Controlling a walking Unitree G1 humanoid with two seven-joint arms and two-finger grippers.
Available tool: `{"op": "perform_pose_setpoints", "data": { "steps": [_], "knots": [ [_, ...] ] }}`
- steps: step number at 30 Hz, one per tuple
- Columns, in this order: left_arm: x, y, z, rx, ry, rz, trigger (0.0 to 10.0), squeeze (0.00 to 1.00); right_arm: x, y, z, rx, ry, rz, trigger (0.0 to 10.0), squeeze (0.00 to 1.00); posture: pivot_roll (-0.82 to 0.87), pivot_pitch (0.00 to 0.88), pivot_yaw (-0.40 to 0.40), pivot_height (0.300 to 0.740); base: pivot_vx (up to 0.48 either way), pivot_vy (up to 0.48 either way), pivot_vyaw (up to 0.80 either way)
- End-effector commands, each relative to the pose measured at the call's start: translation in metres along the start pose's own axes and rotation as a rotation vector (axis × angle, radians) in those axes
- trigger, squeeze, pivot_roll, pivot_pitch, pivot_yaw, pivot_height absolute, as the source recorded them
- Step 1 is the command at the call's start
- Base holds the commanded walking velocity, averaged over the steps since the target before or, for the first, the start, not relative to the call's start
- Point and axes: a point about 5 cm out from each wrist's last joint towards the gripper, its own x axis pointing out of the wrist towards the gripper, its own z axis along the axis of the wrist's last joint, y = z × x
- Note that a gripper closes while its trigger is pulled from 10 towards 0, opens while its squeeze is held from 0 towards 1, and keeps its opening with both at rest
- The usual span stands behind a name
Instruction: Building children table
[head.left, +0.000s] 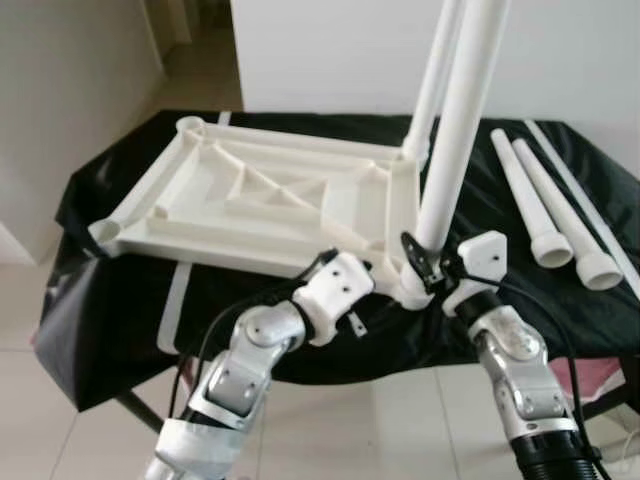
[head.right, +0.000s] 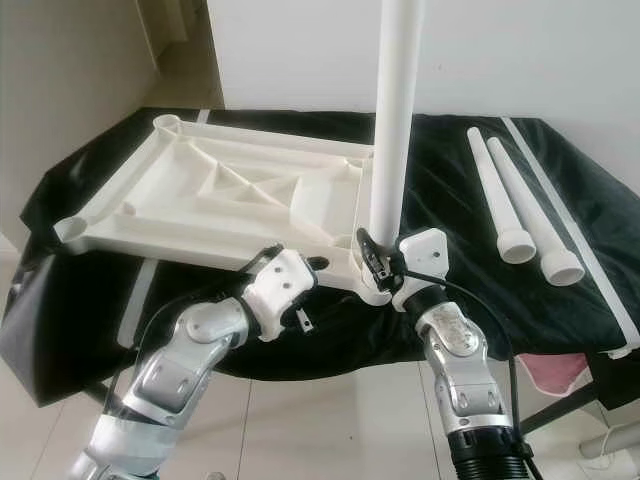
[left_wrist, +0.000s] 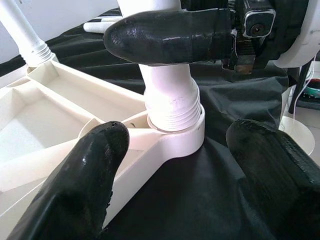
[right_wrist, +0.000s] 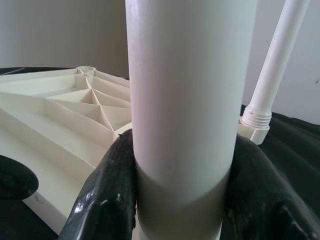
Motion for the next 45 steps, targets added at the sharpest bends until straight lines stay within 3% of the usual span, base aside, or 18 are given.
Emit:
{"op": "perform_pose_setpoints", "data": {
  "steps": [1, 3, 7, 8, 16, 21, 37, 45],
  "knots": [
    [0.0, 0.006, 0.002, 0.016, -0.01, 0.093, 10.0, 0.0, -0.01, 0.005, -0.026, 0.078, 0.119, 0.015, 10.0, 0.0, -0.06, 0.047, -0.014, 0.74, 0.0, 0.0, 0.0],
    [0.0, 0.007, 0.003, 0.02, -0.012, 0.096, 10.0, 0.0, -0.008, 0.006, -0.027, 0.127, 0.116, 0.02, 10.0, 0.0, -0.06, 0.046, -0.014, 0.74, 0.0, 0.0, 0.0],
    [0.0, 0.007, 0.003, 0.02, -0.012, 0.096, 10.0, 0.0, -0.008, 0.006, -0.027, 0.127, 0.116, 0.02, 10.0, 0.0, -0.06, 0.046, -0.014, 0.74, 0.0, 0.0, 0.0],
    [0.0, 0.007, 0.004, 0.024, -0.014, 0.1, 10.0, 0.0, -0.006, 0.006, -0.028, 0.18, 0.106, 0.021, 10.0, 0.0, -0.06, 0.044, -0.014, 0.74, 0.0, 0.0, 0.0],
    [-0.002, 0.008, 0.006, 0.033, -0.016, 0.114, 10.0, 0.0, -0.006, 0.006, -0.036, 0.304, 0.134, -0.003, 10.0, 0.0, -0.05, 0.048, -0.022, 0.74, 0.0, 0.0, 0.0],
    [-0.003, 0.008, 0.006, 0.034, -0.015, 0.116, 10.0, 0.0, -0.008, 0.008, -0.037, 0.304, 0.141, 0.002, 10.0, 0.0, -0.04, 0.048, -0.021, 0.74, 0.0, 0.0, 0.0],
    [-0.007, 0.007, 0.005, 0.034, -0.008, 0.13, 10.0, 0.0, -0.011, 0.019, -0.03, 0.049, 0.108, 0.185, 10.0, 0.0, -0.03, 0.063, -0.029, 0.74, 0.0, 0.0, 0.0],
    [-0.01, 0.008, 0.004, 0.033, -0.004, 0.141, 10.0, 0.0, -0.017, 0.018, -0.038, 0.126, 0.137, 0.175, 10.0, 0.0, -0.02, 0.065, -0.035, 0.74, 0.0, 0.0, 0.0]
  ]
}}
